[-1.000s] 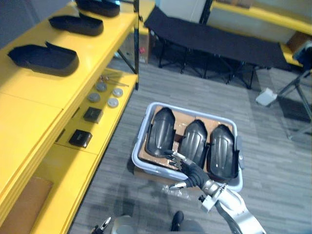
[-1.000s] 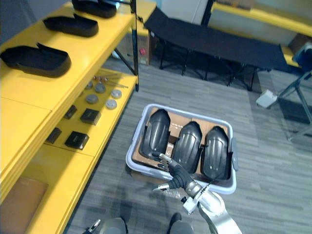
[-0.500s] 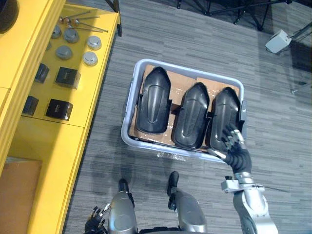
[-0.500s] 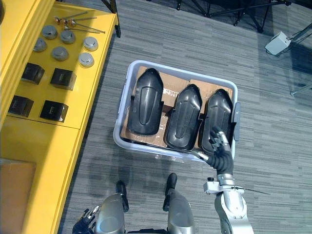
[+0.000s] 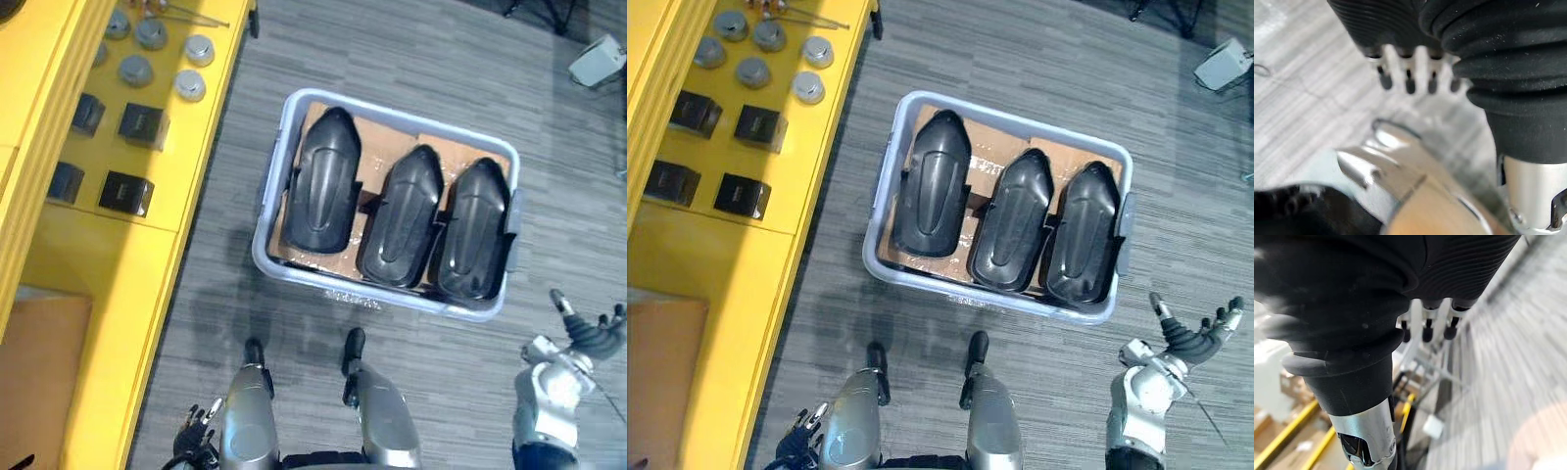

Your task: Walk over and take plastic housings, then place them on the shelf

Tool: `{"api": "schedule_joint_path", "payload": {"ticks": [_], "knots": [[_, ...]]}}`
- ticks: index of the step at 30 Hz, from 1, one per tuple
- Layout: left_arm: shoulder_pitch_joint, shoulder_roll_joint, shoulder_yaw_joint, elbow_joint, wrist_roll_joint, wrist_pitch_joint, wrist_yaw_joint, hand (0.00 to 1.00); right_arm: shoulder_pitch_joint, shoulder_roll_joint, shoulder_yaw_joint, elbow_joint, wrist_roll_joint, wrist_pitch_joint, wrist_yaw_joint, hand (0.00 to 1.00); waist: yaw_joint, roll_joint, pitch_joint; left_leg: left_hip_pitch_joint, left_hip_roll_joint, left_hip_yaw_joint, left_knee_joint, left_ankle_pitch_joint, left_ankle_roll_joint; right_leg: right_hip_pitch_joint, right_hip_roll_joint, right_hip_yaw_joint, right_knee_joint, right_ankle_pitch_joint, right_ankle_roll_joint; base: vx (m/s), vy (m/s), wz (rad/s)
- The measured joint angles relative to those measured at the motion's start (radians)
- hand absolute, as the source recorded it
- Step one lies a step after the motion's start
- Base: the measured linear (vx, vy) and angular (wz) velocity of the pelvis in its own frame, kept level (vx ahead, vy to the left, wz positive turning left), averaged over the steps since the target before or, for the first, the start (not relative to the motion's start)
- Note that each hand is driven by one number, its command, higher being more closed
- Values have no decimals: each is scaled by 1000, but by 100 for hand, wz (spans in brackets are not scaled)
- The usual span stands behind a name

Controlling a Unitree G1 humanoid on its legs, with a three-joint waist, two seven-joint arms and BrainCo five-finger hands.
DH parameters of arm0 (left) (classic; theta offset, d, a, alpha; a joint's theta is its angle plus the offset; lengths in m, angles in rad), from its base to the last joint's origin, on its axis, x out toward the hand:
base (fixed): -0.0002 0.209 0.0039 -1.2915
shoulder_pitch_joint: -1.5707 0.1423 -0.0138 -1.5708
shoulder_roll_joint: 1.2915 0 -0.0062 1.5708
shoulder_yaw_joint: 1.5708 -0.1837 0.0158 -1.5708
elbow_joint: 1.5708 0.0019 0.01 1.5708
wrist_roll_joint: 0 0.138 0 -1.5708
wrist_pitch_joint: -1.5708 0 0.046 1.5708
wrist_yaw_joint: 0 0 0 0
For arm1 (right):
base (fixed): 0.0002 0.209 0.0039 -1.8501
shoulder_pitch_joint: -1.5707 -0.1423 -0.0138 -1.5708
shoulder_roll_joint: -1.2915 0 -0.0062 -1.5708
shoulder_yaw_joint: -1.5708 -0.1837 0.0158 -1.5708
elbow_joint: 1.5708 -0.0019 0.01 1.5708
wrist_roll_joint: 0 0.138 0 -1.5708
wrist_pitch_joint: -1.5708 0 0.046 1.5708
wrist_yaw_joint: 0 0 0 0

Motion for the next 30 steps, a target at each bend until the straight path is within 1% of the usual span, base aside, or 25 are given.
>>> {"api": "schedule_joint_path", "payload": {"ticks": [1, 2, 5, 6, 7, 8, 10, 11, 14, 16, 17, 18, 20, 22, 23, 24, 25, 26, 27, 28, 29, 30], "knots": [[-2, -1, 0, -1, 0, 3, -1, 0, -26, -27, -1, 47, 0, 1, 0, 0, 11, 7, 3, -9, -3, -5, 8, 1, -1, -8, -4, -1, 6, -1, 2, -68, 22, 20], [-11, -6, 0, 0, 2, 5, -7, 0, -48, -60, -13, 92, 0, 1, 1, 0, 15, 24, 11, -20, -7, -18, 22, 2, 0, -10, -9, -9, 15, -3, 3, -64, 32, 21], [-18, -19, -3, 7, 8, 5, -14, 0, -103, -119, -32, 181, 0, 0, 8, 0, 20, 51, 14, -51, -25, -33, 33, 9, 10, -34, -28, -25, 38, -10, 13, -67, 42, 23], [-31, -24, -4, 24, 8, 5, -19, 0, -133, -151, -31, 229, 1, 0, 16, 0, 24, 67, 17, -70, -32, -46, 46, 9, 12, -46, -34, -30, 52, -12, 16, -55, 42, 21], [-42, -27, -8, 32, 8, 4, -29, 0, -176, -178, -23, 283, 0, 1, 27, 0, 26, 76, 15, -94, -36, -55, 65, 9, 12, -69, -42, -32, 80, -22, 16, -58, 47, 17], [-45, -27, -9, 33, 8, 4, -33, 0, -199, -189, -17, 306, 0, 2, 29, 0, 30, 79, 16, -103, -37, -57, 72, 8, 14, -83, -45, -32, 97, -28, 16, -64, 44, 15], [-69, -28, -11, 48, 4, 2, -46, 0, -279, -249, 8, 397, 3, 13, 30, 0, 41, 100, 21, -156, -44, -80, 129, 0, 25, -133, -64, -45, 186, -64, 18, -71, 40, 26], [-76, -29, -12, 52, 1, 0, -48, 0, -300, -263, 20, 416, 4, 19, 30, 0, 42, 106, 23, -168, -45, -83, 144, -1, 27, -141, -68, -50, 206, -72, 19, -80, 44, 28], [-110, -29, -19, 70, -4, -2, -51, 0, -398, -303, 73, 491, 22, 48, 40, 0, 68, 113, 26, -203, -49, -105, 179, -3, 29, -181, -80, -55, 267, -90, 13, -101, 19, 13], [-110, -29, -24, 73, -13, -1, -51, 0, -439, -314, 103, 525, 22, 79, 50, 0, 74, 114, 26, -208, -49, -109, 188, -3, 29, -183, -81, -56, 281, -92, 12, -96, 4, 6], [-110, -29, -26, 72, -13, -2, -51, 0, -448, -317, 108, 535, 21, 84, 50, 0, 75, 114, 25, -210, -50, -110, 188, -3, 29, -185, -82, -57, 283, -92, 12, -96, 12, 6], [-110, -29, -30, 72, -14, -3, -51, 0, -468, -332, 122, 551, 24, 100, 50, 0, 75, 115, 25, -217, -56, -112, 187, 0, 29, -194, -90, -57, 290, -92, 13, -108, 24, 8], [-110, -30, -38, 77, -32, -2, -50, 0, -488, -366, 137, 592, 41, 131, 50, 0, 76, 126, 22, -233, -67, -116, 184, 7, 32, -207, -100, -58, 293, -91, 16, -79, 28, 11], [-111, -32, -44, 85, -43, -2, -50, 0, -505, -379, 139, 616, 41, 160, 49, 0, 76, 132, 23, -235, -73, -117, 176, 15, 34, -211, -107, -59, 292, -89, 18, -27, 19, 9], [-112, -36, -47, 95, -45, -2, -51, 0, -518, -393, 149, 630, 41, 195, 48, 0, 76, 140, 24, -236, -76, -117, 168, 22, 36, -213, -113, -61, 290, -87, 19, -8, 6, 8], [-112, -41, -52, 108, -47, -2, -52, 0, -539, -411, 162, 650, 41, 228, 47, 0, 78, 153, 24, -239, -78, -118, 170, 23, 37, -214, -114, -63, 289, -86, 20, 1, 6, 8], [-112, -45, -54, 112, -49, -1, -53, 0, -547, -419, 173, 655, 43, 243, 47, 0, 79, 161, 25, -241, -78, -119, 171, 25, 38, -214, -114, -64, 287, -85, 20, 17, 20, 9], [-112, -48, -71, 114, -51, -1, -54, 0, -569, -436, 180, 666, 42, 293, 47, 0, 80, 180, 23, -252, -79, -127, 172, 27, 38, -217, -115, -77, 285, -78, 20, 24, 18, 10], [-113, -48, -76, 114, -51, -2, -57, 0, -579, -443, 180, 675, 43, 311, 45, 0, 82, 187, 25, -254, -80, -129, 171, 29, 37, -217, -115, -80, 283, -77, 19, 36, 14, 11], [-114, -49, -89, 114, -52, -2, -60, 0, -596, -455, 181, 693, 42, 342, 44, 0, 90, 195, 25, -255, -80, -130, 170, 32, 36, -220, -115, -82, 282, -77, 19, 33, 3, 4], [-114, -50, -90, 115, -52, -1, -65, 0, -604, -457, 181, 699, 43, 359, 42, 0, 93, 196, 24, -255, -80, -130, 169, 34, 37, -221, -115, -82, 281, -77, 19, 45, -2, 2], [-114, -51, -89, 116, -53, -2, -70, 0, -623, -458, 182, 715, 44, 386, 41, 0, 94, 197, 24, -255, -79, -130, 166, 35, 36, -222, -115, -84, 281, -77, 19, 43, -4, 0]]}}
